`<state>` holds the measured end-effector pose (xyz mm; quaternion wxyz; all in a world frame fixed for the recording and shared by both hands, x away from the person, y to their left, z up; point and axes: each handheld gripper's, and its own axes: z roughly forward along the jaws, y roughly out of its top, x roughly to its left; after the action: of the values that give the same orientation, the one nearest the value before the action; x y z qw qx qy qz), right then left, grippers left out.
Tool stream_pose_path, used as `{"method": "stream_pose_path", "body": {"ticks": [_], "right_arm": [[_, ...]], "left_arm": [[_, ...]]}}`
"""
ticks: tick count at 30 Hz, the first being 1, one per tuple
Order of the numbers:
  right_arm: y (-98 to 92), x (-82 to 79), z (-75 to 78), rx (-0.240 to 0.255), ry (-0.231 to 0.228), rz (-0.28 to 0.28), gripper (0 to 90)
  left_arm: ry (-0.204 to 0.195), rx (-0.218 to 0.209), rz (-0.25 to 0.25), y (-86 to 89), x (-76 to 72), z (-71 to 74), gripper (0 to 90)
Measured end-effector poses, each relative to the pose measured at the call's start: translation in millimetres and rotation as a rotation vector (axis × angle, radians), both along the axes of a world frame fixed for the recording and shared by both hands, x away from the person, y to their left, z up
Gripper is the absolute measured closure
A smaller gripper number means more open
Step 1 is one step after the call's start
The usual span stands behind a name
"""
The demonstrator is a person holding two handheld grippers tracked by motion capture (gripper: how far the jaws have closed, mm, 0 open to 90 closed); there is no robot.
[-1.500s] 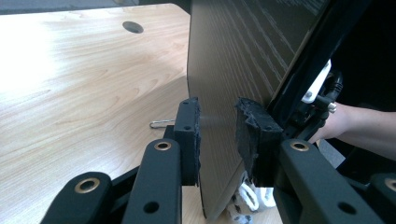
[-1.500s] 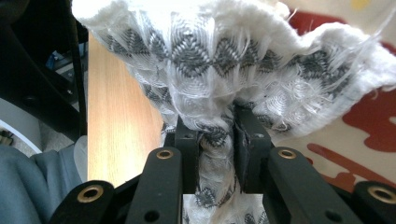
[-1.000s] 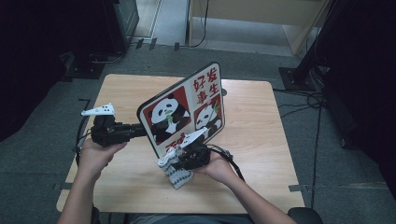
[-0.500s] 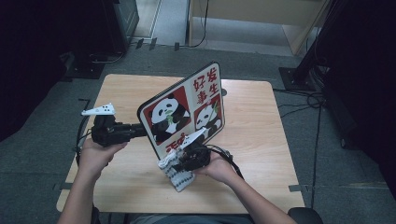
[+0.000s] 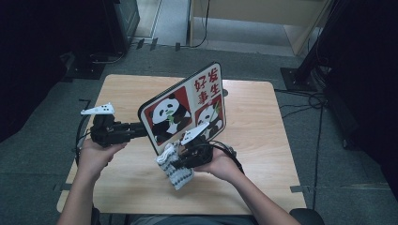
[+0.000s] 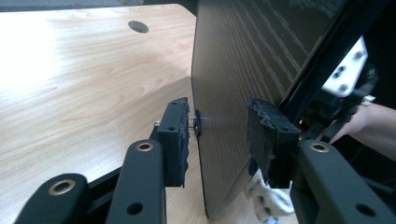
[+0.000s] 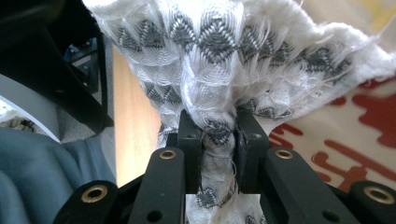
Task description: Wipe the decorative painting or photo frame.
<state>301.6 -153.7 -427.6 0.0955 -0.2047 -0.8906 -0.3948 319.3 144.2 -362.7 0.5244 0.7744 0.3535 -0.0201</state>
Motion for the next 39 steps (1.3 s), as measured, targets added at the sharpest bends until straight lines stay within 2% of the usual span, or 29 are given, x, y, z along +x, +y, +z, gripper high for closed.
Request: {"method": "stream_pose_path", "body": {"ticks": [4, 7, 11, 17, 25, 29, 39], "right_arm": [[6.6, -4.8, 16.1, 0.007, -0.015, 0.024, 76.9], [13.1, -8.1, 30.2, 0.008, -0.043, 0.048, 76.9], [19.3, -7.6, 49.7, 0.032, -0.072, 0.061, 76.8], [31.7, -7.1, 73.0, 0.051, -0.080, 0.096, 76.6], [54.2, -6.6, 97.9, 0.070, -0.092, 0.140, 76.5], [66.0, -7.6, 107.9, 0.074, -0.113, 0.170, 76.5], [87.9, -2.9, 136.6, 0.079, -0.132, 0.198, 76.8]], "left_arm": [[-0.004, 0.010, 0.010, 2.5, 0.3, 0.9, 54.0], [-0.009, 0.020, 0.008, 4.7, 0.4, 1.6, 51.4], [0.008, 0.019, 0.028, 7.0, 1.1, 3.0, 48.5], [-0.001, 0.025, 0.021, 10.8, 0.3, 6.7, 47.6], [-0.006, 0.025, 0.041, 20.8, -1.2, 11.0, 47.4], [-0.012, 0.022, 0.047, 26.0, -2.1, 13.2, 47.5], [-0.017, 0.010, 0.069, 37.7, -3.6, 16.3, 47.8]]}}
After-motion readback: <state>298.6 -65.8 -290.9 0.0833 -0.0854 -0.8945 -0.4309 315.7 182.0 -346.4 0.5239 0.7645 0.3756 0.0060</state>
